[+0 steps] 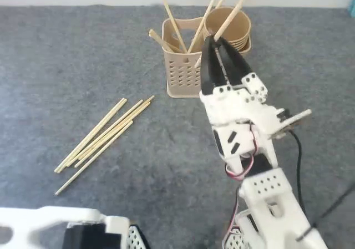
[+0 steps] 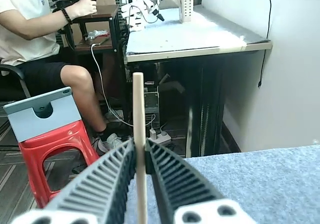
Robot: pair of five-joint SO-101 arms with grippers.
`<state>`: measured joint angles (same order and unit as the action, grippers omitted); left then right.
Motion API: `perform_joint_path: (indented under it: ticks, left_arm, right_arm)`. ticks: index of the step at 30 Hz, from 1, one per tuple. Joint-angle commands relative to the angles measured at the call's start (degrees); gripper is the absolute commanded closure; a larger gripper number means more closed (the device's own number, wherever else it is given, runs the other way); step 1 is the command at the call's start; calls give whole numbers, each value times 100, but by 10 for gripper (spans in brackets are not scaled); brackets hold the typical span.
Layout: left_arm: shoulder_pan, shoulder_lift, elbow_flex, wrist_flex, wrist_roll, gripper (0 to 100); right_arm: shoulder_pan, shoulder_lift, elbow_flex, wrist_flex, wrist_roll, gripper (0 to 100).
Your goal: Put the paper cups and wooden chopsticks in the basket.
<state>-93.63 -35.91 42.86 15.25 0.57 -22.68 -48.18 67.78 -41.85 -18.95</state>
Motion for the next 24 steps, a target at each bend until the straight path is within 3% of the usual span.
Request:
perform_joint_path:
  ticks: [1,8,17,24]
  left_arm:
    - [53,-536,145,-211,62,989]
    - [9,-659,321,-220,62,989]
    - [9,-686,602,-281,62,989]
    - [0,-686,1420,-1371,62,989]
  right_arm:
    - [312,1147,-492,-936,-105,991]
    - [673,3415,-1424,-2492,-97,991]
    - [532,4673,-2479,-2536,-70,991]
    - [374,4778,-2470,-2255,167,991]
